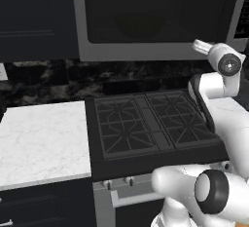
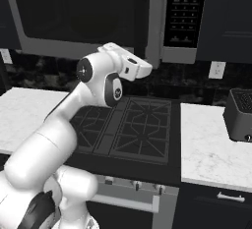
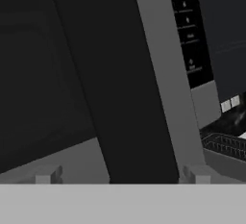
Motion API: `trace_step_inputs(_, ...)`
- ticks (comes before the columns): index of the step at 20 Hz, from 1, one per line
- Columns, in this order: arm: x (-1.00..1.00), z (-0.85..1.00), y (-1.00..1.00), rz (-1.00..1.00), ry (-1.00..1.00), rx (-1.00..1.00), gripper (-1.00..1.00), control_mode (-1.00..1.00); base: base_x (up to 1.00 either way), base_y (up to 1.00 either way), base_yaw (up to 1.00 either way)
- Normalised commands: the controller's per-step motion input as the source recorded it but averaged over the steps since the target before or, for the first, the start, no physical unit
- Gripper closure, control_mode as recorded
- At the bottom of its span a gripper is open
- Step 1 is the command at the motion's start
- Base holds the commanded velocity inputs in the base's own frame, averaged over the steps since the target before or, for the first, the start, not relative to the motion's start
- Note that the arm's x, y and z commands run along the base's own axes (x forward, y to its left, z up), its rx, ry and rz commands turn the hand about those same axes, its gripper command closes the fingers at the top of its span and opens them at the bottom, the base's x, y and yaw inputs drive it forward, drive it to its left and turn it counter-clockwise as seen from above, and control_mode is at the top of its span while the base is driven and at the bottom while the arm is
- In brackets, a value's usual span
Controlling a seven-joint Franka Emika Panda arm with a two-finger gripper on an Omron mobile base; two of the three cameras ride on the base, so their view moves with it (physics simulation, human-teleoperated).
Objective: Open the microwave, place the bowl with waffle inside the microwave, then close the microwave door and turn it on.
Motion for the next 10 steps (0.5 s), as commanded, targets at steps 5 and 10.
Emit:
trace_step_inputs(5, 0.9, 0.04, -0.1, 0.0, 0.01, 0.09, -1.0, -1.0, 0.0, 0.0, 0.0)
trace_step_inputs(10, 0.58, 0.0, -0.05, 0.0, 0.03, 0.0, -1.0, -1.0, 0.0, 0.0, 0.0)
